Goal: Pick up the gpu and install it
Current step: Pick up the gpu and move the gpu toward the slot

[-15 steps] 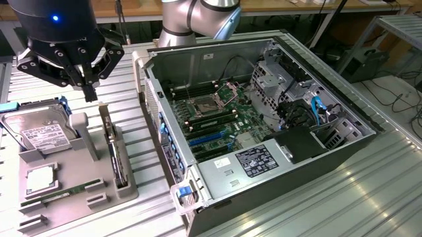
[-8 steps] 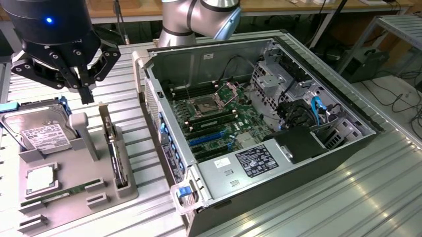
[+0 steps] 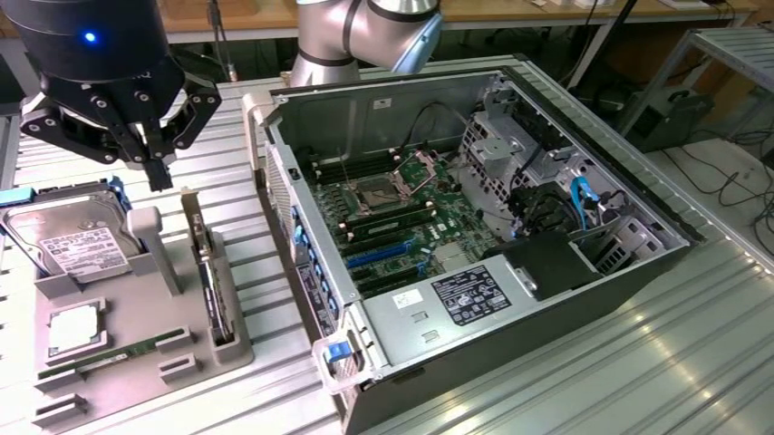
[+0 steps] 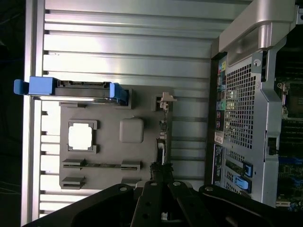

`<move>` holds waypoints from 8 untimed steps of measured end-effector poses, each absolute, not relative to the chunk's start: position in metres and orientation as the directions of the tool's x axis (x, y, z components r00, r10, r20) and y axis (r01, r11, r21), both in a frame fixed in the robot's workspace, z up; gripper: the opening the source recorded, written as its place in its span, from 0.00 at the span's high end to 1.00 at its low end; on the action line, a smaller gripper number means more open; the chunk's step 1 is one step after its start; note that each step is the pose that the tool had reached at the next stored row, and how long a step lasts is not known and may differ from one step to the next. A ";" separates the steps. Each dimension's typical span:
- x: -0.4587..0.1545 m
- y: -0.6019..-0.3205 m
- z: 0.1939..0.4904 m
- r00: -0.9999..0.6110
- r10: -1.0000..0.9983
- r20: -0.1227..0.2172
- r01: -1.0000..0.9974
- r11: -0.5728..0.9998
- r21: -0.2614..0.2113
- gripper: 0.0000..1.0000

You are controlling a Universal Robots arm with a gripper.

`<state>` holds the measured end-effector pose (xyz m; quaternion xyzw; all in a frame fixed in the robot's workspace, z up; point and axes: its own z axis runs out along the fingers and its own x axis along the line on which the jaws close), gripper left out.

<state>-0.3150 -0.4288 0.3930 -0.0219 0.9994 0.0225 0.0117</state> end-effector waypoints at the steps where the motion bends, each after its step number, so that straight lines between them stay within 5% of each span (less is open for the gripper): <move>1: -0.315 -0.429 0.393 -0.999 -0.043 -0.024 -0.044 0.998 0.044 0.89; 5: -0.315 -0.429 0.393 -0.999 -0.043 -0.024 -0.044 0.998 0.044 0.89; 8: -0.315 -0.429 0.393 -0.999 -0.043 -0.024 -0.044 0.998 0.044 0.71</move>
